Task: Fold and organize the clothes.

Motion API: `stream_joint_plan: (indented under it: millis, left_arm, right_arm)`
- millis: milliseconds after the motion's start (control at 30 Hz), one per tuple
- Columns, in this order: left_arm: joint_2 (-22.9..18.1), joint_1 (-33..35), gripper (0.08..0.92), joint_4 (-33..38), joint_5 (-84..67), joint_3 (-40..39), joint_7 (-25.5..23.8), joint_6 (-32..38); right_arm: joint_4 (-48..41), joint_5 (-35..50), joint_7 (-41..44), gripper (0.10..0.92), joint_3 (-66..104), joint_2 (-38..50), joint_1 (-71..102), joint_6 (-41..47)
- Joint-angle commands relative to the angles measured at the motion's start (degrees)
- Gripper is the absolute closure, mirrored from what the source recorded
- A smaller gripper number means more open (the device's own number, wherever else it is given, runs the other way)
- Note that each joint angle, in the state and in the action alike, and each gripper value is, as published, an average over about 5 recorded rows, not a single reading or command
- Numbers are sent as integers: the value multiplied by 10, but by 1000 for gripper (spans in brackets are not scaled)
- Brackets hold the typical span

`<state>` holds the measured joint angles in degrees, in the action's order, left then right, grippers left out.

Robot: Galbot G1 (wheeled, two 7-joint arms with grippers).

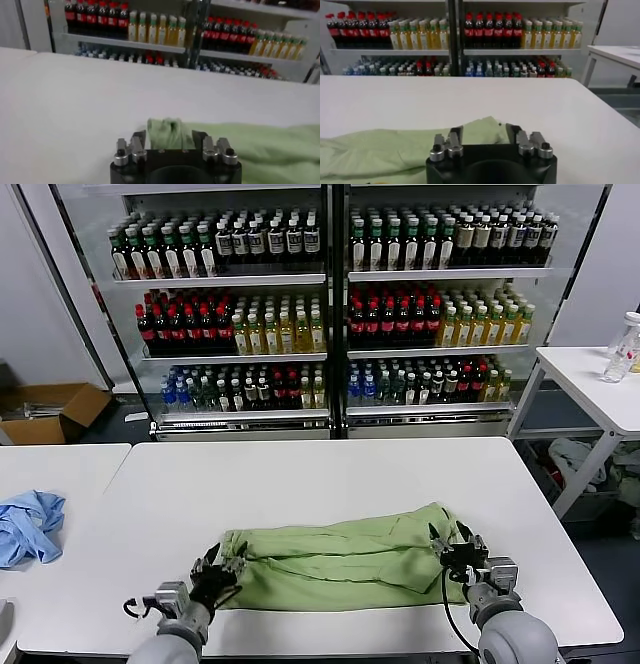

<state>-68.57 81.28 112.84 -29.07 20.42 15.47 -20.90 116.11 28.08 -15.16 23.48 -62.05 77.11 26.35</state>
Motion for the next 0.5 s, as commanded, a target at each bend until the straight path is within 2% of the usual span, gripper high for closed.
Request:
stream_joint_plan:
  millis: [33,133,200,300,367,500]
  left_arm:
    - [-41,27,323,-23,90,-8,4,14]
    - [-41,24,257,-30,74,-4,-9,15]
    - [-41,21,260,-34,54,5,-12,13]
    - [-38,20,320,-35,5,24,-20,10]
    - [-32,22,389,-33,-34,43,-39,15]
    - [0,22,519,-34,-92,96,-82,43]
  right_arm:
    - [-7,-12,0,267,-11,2,-7,-2]
    - [-10,-9,0,215,-15,4,-15,-2]
    - [-10,-8,-1,206,-17,6,-18,-2]
    - [-10,-6,-1,203,-18,7,-21,-2]
    - [-13,-6,-1,203,-18,8,-22,-4]
    - [-22,0,-7,202,-18,15,-30,-3]
